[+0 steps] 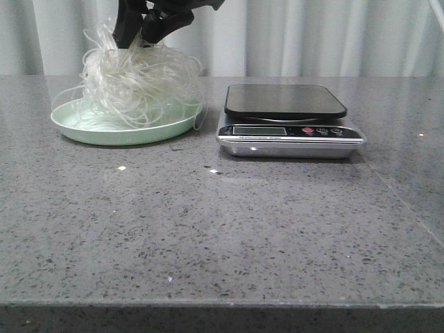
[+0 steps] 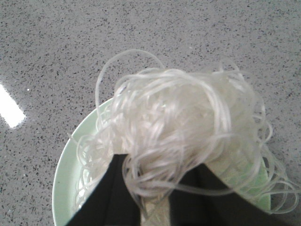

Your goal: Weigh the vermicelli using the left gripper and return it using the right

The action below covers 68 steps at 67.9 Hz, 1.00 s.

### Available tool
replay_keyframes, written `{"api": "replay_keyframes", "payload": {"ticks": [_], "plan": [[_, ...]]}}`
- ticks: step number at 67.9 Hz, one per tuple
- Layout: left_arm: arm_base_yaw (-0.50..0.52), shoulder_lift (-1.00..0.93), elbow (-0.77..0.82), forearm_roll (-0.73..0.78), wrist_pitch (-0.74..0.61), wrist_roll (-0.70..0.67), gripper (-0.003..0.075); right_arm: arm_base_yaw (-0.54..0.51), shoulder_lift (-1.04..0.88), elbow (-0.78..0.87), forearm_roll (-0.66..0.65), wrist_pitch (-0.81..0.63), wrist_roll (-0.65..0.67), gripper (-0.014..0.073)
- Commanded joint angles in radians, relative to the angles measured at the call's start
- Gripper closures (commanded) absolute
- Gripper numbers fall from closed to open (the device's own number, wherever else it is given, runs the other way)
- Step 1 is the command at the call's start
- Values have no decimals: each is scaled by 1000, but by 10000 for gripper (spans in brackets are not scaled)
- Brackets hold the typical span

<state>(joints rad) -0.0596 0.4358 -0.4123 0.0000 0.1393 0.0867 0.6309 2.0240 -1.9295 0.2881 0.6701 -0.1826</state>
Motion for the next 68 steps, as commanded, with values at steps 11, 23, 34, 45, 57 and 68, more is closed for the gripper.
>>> {"api": "replay_keyframes", "payload": {"ticks": [11, 23, 34, 45, 57, 68], "plan": [[1, 6, -27, -9, -85, -4, 584, 1, -85, -44, 16, -34, -9, 126], [1, 6, -27, -9, -85, -4, 584, -1, -134, -44, -39, 3, -9, 126], [1, 6, -27, -9, -85, -4, 584, -14, -219, -44, -180, 34, -9, 134], [1, 6, -27, -9, -85, -4, 584, -72, -307, -44, -197, 71, -9, 231], [1, 6, -27, -9, -85, -4, 584, -196, -405, -44, -197, 141, -9, 451], [1, 6, -27, -9, -85, -4, 584, -356, -477, -35, -196, 214, -9, 442]]}}
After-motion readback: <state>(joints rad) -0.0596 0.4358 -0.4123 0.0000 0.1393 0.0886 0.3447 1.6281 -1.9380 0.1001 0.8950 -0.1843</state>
